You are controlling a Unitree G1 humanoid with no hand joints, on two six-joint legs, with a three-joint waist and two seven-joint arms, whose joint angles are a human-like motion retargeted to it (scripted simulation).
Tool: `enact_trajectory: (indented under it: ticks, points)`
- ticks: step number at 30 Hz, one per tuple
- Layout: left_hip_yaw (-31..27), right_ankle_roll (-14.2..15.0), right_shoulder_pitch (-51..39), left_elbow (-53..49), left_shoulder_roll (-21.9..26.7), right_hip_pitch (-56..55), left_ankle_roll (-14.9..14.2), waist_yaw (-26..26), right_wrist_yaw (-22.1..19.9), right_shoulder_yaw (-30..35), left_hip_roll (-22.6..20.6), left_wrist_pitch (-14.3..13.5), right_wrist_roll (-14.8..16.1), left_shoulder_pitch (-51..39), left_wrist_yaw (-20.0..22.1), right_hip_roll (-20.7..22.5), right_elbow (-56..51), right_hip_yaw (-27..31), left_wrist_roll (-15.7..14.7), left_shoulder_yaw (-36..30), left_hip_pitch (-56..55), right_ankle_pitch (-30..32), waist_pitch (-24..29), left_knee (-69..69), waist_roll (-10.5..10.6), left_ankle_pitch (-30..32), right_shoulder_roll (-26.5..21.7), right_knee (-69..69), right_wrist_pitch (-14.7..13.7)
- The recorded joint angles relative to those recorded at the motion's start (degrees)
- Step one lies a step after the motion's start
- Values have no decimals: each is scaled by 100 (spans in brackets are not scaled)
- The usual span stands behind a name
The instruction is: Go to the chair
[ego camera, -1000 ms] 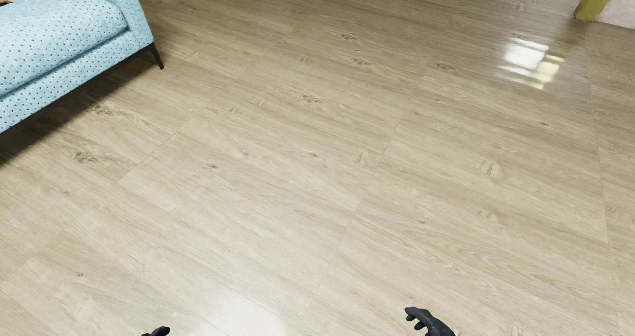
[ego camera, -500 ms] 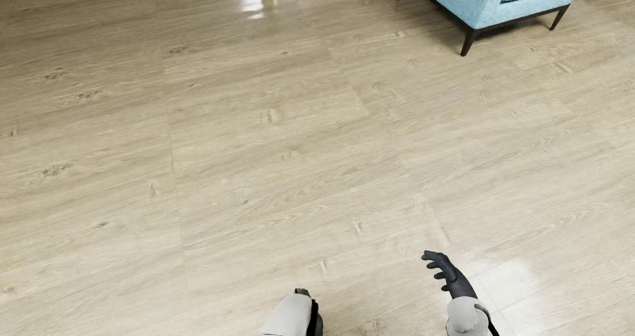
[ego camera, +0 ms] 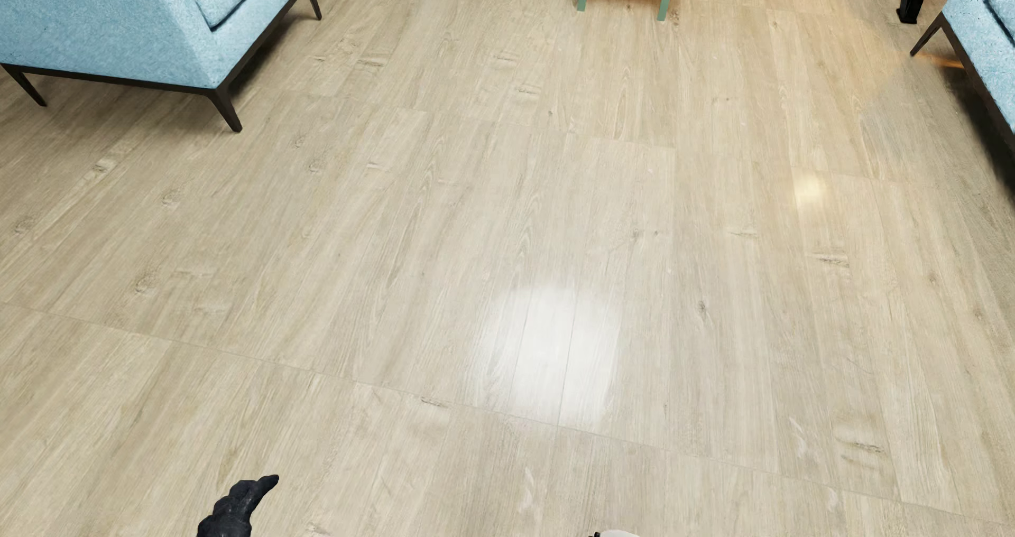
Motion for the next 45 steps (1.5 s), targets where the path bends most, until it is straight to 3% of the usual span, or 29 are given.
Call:
enact_trajectory:
  ticks: [1, 3, 5, 6, 7, 9, 10, 12, 13, 14, 15, 16, 19, 20, 23, 26, 27, 28, 29, 31, 32, 33, 34, 35, 37, 40, 42, 43, 45]
  points:
    - [9, 26, 315, 10, 227, -289, -97, -220, -130, -432, -16, -154, 294, -486, -16, 41, -259, 209, 63, -290, 234, -10, 6, 0, -19, -165, -100, -287, -163]
    - [-49, 459, 990, 15, 631, -601, -303, -548, -468, -1245, 24, -248, 816, -1582, -122, 317, -761, 531, 213, -966, 635, 42, -4, 29, -8, -481, -109, -1549, -403]
    - [-52, 786, 1519, 13, 880, -476, -506, -730, -824, -1946, 71, -11, 1098, -2628, -491, 536, -1052, 631, 293, -1647, 1100, 607, -55, -182, 44, -691, 168, -3798, -367]
    - [-18, 1474, 1720, -30, 935, -242, -621, -786, -915, -2259, 54, 119, 1181, -3067, -722, 591, -1140, 705, 379, -1968, 1358, 825, -97, -355, 78, -774, 362, -5144, -313]
    - [5, 1891, 1909, -111, 920, -2, -782, -840, -957, -2507, 53, 231, 1198, -3383, -928, 572, -1195, 730, 452, -2191, 1613, 617, -135, -427, 98, -880, 571, -6089, -243]
    - [21, 1127, 2126, -379, 768, 284, -1161, -925, -789, -2688, 225, 395, 1123, -3541, -893, 502, -1114, -45, 509, -2288, 2071, 1245, -182, -387, 121, -963, 1058, -6133, -174]
    - [-42, 571, 2147, -541, 676, 400, -1416, -969, -618, -2567, 463, 364, 890, -3401, -747, 708, -956, -49, 424, -2242, 2242, 1293, -170, -128, 171, -796, 1257, -5856, -129]
    - [-322, 394, 2034, -691, 439, 594, -1811, -992, -181, -2226, 1007, 329, 270, -2758, -616, 1098, -563, 20, 124, -2105, 2148, 564, -87, 1162, 313, 250, 1522, -5126, -73]
    - [-689, 392, 1956, -577, 333, 776, -1861, -955, 111, -2161, 1208, 393, 91, -2459, -841, 1245, -470, 27, 117, -2229, 1828, 293, -50, 2024, 378, 1049, 1701, -4997, -101]
    - [-1084, 358, 1892, -328, 254, 1007, -1566, -901, 358, -2182, 1401, 525, 15, -2274, -1236, 1374, -510, 35, 224, -2470, 1329, 106, -15, 3033, 438, 1581, 1901, -5020, -203]
    - [-1491, 310, 1850, 22, 205, 1267, -1286, -836, 474, -2224, 1554, 619, -10, -2171, -1709, 1522, -625, 27, 386, -2765, 779, -38, 30, 3966, 505, 1677, 2098, -5104, -357]
    - [-1846, 300, 1765, 445, 85, 1503, -1229, -769, 426, -2235, 1567, 834, -45, -2053, -1970, 1644, -733, 64, 425, -2889, 238, -184, 79, 4722, 574, 1466, 2212, -5150, -501]
    - [-2223, 402, 1112, 1658, -357, 1976, -1228, -538, 85, -1877, 1271, 1478, -514, -1279, -1632, 1798, -783, 427, 37, -2638, -1243, -629, 155, 5454, 701, 1295, 2062, -5127, -405]
    - [-2162, 439, 932, 1957, -399, 2086, -1154, -452, 54, -1662, 1224, 1556, -672, -957, -1709, 1836, -766, 572, -53, -2644, -1629, -777, 155, 5179, 717, 1184, 1935, -5096, -463]
    - [-1771, 513, 429, 2010, -304, 2437, -852, -187, 9, -1186, 1018, 1330, -766, 237, -2169, 1915, -821, 978, -257, -2614, -2126, -1262, 87, 2715, 744, 1102, 1604, -5035, -868]
    - [-1333, 573, 270, 1692, -436, 2996, -1192, -34, -70, -963, 635, 1374, -660, 1319, -1664, 1882, -1097, 1184, -670, -1912, -1536, -1643, -81, -1004, 762, 1727, 1336, -5235, -1096]
    - [-1167, 621, 257, 1688, -548, 3136, -417, -1, -94, -942, 578, 1435, -583, 1548, -1594, 1793, -1155, 1212, -705, -1800, -1376, -1727, -123, -1044, 745, 2119, 1239, -5104, -1082]
    - [-1071, 660, 265, 1749, -654, 3122, -10, 27, -150, -1028, 471, 1472, -495, 1610, -1624, 1643, -1209, 1185, -688, -1787, -1317, -1676, -131, -794, 699, 2099, 1156, -4633, -987]
    - [-1075, 737, 354, 1909, -714, 2934, 9, 50, -332, -1257, 345, 1565, -351, 1510, -1679, 1485, -1237, 1115, -607, -1849, -1248, -1315, -107, -426, 620, 1777, 1201, -3790, -858]
    - [-1029, 1744, 548, 2102, -691, 2235, -18, 83, -632, -1589, 162, 1628, -72, 1113, -2159, 1289, -1029, 1231, -131, -2334, -990, 193, -48, 218, 467, 1111, 1398, -1751, -586]
    - [-920, 1851, 548, 1961, -657, 1810, -8, 100, -382, -1367, 109, 1499, -206, 913, -2371, 1285, -852, 1414, 12, -2465, -750, 816, -24, 321, 405, 839, 1308, -816, -481]
    - [-806, 1937, 533, 1795, -654, 1382, -18, 116, 113, -999, 45, 1361, -491, 683, -2232, 1163, -685, 1489, 39, -2364, -495, 978, 1, 373, 330, 622, 1092, -26, -470]
    - [-755, 1710, 538, 1579, -691, 963, -41, 106, 555, -799, -45, 1288, -704, 457, -1791, 823, -591, 1416, -72, -2116, -256, 793, 23, 405, 240, 431, 974, 494, -513]
    - [-795, 1332, 632, 1488, -743, 600, -78, 58, 703, -866, -146, 1187, -722, 184, -1200, 425, -553, 1227, -243, -1785, -25, 733, 34, 393, 150, 272, 1030, 677, -450]
    - [-1024, 1044, 840, 1416, -836, 135, -165, -113, 483, -1286, -346, 1181, -482, -531, -560, -176, -535, 723, -308, -1602, 344, 440, 34, 385, 8, -24, 1234, 90, -232]
    - [-1444, 921, 1054, 1067, -715, -100, -282, -358, 291, -1584, -577, 835, -341, -1622, -878, -458, -479, -44, -51, -2157, 714, 224, -24, 337, -110, -437, 1256, -2479, -206]
    - [-1763, 1199, 1151, 724, -634, 93, -361, -437, 297, -1727, -671, 542, -296, -2140, -1067, -285, -386, 14, 18, -2409, 979, 580, -101, 174, -138, -657, 1270, -4834, -134]
    - [-1904, 949, 1197, 559, -615, 263, -414, -463, 314, -1733, -682, 471, -324, -2313, -1050, -230, -325, 275, 38, -2463, 1121, 688, -136, 121, -145, -761, 1269, -5669, -121]
    - [-2090, 733, 1224, 276, -592, 575, -587, -457, 435, -1650, -554, 442, -432, -2393, -880, -330, -164, -158, 88, -2481, 1439, 1218, -157, 205, -150, -979, 1292, -5752, -84]
